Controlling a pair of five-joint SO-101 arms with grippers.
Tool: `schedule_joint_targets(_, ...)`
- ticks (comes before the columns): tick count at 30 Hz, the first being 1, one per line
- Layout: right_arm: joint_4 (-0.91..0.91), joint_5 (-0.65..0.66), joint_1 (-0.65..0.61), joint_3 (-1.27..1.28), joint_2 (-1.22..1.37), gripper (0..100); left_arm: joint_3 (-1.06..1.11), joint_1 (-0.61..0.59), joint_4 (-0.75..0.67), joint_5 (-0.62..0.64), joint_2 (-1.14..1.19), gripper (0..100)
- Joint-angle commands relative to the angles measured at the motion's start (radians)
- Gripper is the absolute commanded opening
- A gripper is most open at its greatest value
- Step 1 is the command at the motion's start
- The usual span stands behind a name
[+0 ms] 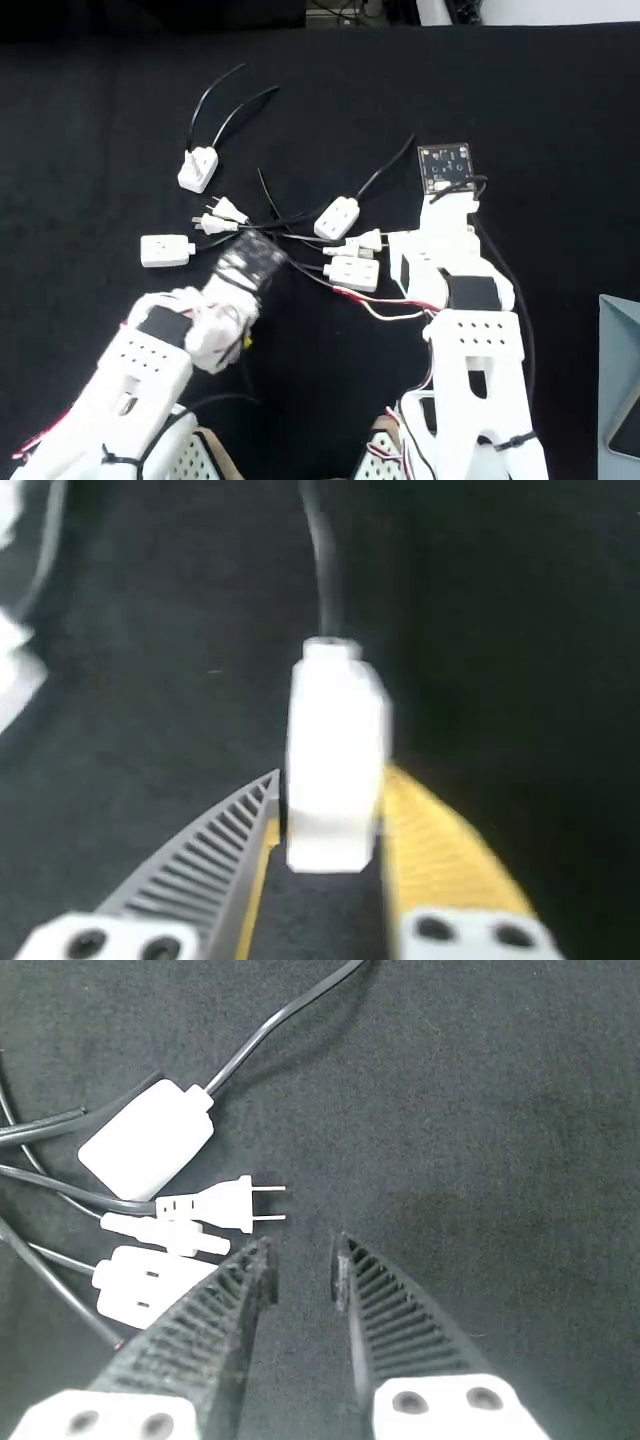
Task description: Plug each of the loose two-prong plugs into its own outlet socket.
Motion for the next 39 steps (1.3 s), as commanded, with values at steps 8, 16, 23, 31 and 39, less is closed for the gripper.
schedule_joint_targets(8, -0.018, 0.002, -0.060, -0.001, -0.013, 10.6, -0.010, -0.222, -0.109, -0.017, -0.014, 30)
schedule_joint_targets(16, -0.018, 0.002, -0.060, -0.001, -0.013, 10.6, -0.010, -0.306, -0.199, -0.017, -0.006, 30)
schedule_joint_targets(23, -0.018, 0.002, -0.060, -0.001, -0.012, 10.6, -0.008, -0.366, -0.264, -0.017, -0.005, 30)
schedule_joint_targets(31, -0.018, 0.002, -0.060, -0.001, -0.012, 10.6, 0.004, -0.427, -0.311, -0.012, -0.003, 30)
schedule_joint_targets(39, -0.017, 0.002, -0.060, -0.001, -0.012, 10.6, -0.021, -0.414, -0.253, -0.021, -0.014, 30)
